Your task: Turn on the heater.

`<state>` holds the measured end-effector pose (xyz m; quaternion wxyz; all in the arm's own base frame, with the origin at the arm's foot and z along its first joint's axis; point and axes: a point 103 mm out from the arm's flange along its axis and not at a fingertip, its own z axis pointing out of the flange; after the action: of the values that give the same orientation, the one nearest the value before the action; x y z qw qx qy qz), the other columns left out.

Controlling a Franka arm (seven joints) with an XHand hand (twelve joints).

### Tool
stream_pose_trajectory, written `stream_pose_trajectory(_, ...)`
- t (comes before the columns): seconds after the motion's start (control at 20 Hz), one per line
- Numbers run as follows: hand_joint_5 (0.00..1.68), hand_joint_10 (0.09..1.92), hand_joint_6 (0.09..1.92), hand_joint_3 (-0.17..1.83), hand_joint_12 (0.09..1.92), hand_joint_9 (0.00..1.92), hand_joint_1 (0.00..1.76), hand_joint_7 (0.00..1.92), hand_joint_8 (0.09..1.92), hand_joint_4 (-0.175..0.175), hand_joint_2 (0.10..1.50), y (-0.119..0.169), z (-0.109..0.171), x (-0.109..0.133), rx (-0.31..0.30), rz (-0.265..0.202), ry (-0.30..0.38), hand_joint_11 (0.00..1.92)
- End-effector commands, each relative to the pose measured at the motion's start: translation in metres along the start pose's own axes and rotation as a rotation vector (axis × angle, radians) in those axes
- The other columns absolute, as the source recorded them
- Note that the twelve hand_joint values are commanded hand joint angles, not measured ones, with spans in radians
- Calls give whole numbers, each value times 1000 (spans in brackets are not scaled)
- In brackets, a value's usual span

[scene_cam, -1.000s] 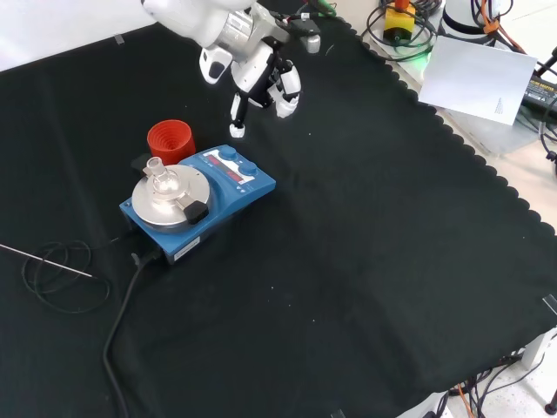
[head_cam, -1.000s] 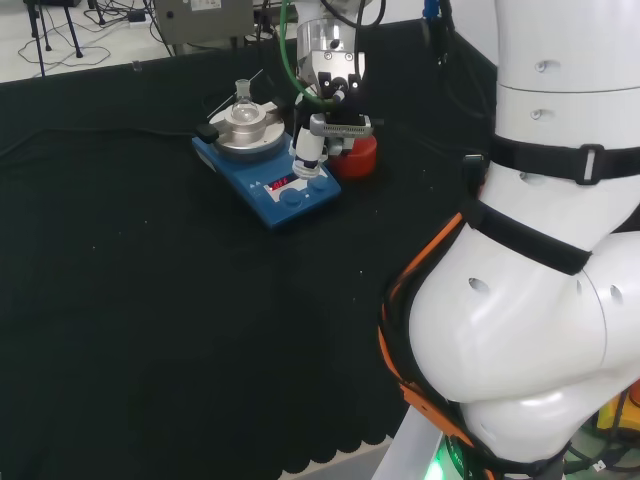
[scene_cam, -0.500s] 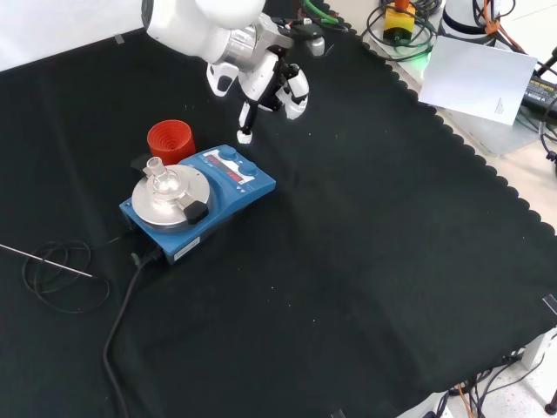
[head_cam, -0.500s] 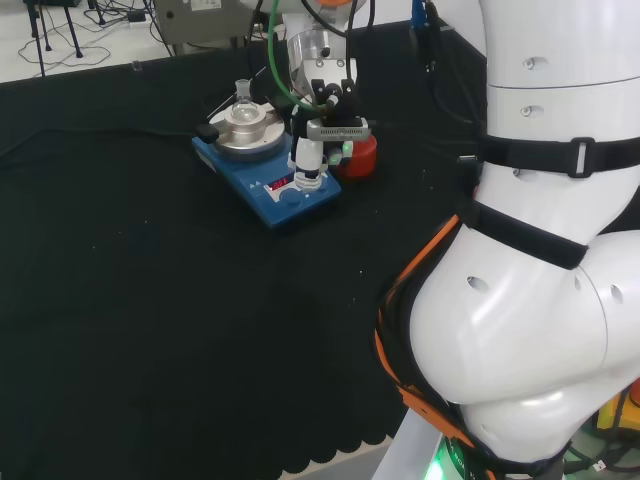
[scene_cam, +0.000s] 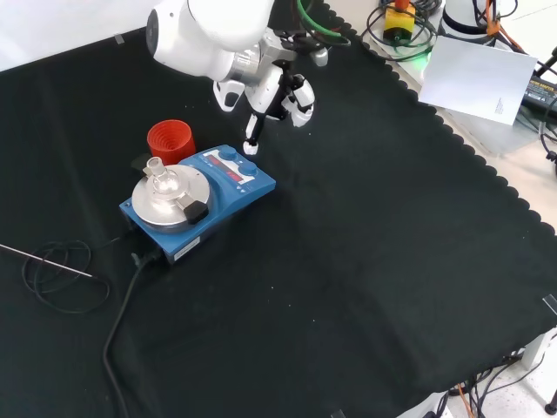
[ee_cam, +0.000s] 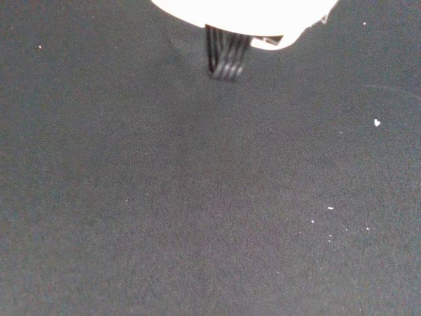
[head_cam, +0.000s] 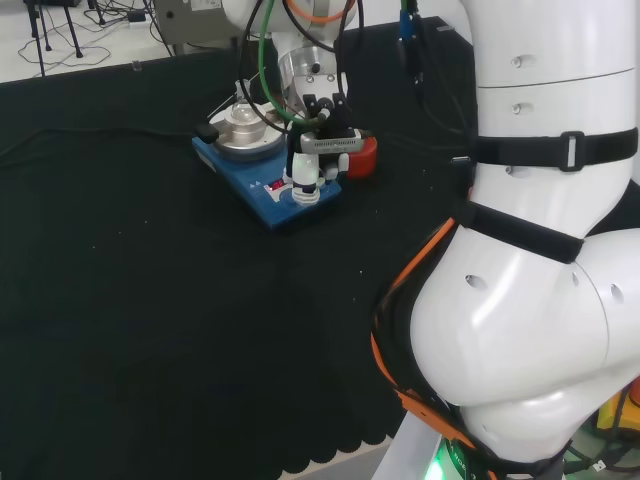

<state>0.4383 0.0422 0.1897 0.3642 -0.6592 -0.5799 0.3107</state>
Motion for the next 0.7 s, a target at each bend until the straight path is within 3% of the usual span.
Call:
stream_pose_trajectory(0.05,119,1354,87,1018,1623,1747,1402,1544,1465,7,628,5,0,2,11,2,-15,1920)
stream_pose_trajectory(0.7,133,1354,87,1026,1608,1744,1400,1541,1474,4,627,12,0,1,21,7,-24,1920)
